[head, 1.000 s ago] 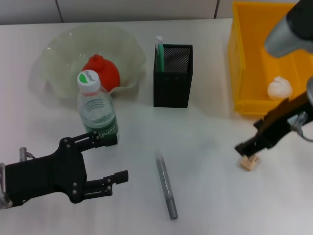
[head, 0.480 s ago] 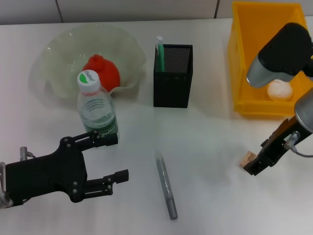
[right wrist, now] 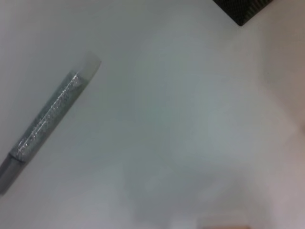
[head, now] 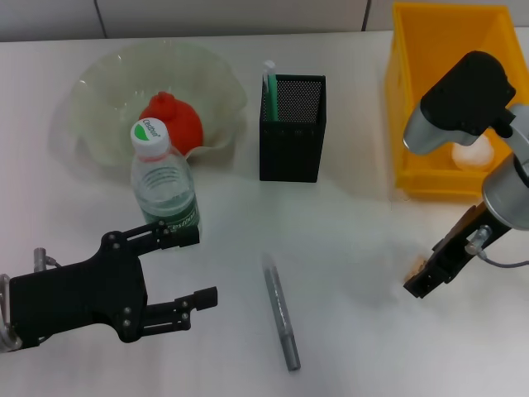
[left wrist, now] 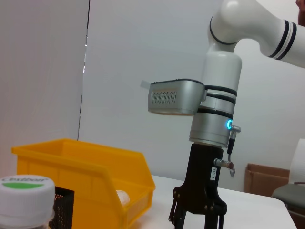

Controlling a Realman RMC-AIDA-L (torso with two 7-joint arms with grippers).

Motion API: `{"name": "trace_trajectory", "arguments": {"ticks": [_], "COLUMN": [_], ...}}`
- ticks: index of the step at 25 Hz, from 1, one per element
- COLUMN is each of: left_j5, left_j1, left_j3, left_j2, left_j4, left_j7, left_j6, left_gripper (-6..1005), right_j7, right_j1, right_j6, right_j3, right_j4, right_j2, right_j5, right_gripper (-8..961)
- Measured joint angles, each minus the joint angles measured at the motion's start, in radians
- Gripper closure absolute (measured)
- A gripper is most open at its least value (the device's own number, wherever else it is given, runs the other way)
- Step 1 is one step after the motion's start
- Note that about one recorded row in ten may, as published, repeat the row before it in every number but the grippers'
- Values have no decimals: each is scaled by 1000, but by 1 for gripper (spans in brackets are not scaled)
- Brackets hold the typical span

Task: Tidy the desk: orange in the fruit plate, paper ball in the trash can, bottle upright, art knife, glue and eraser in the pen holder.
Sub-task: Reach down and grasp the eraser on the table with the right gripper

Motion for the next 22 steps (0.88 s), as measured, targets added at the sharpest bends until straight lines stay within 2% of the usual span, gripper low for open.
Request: {"name": "trace_trajectory", "arguments": {"ticks": [18,22], "left_j5": [-6,-6], "left_j1": [0,0], "left_j3": [-2,0], "left_j2": [0,0], "left_j4": [4,1], "left_j7": [0,0], "left_j6": [6,4], "left_gripper": [216,216], "right_j7": [0,0], "right_j1": [24,31], "right_j6": [56,62], "right_j3": [-48,-49], "right_j4": [71,96], "right_j2": [2,1], "right_j5": [-2,-2], "right_gripper": [239,446]}}
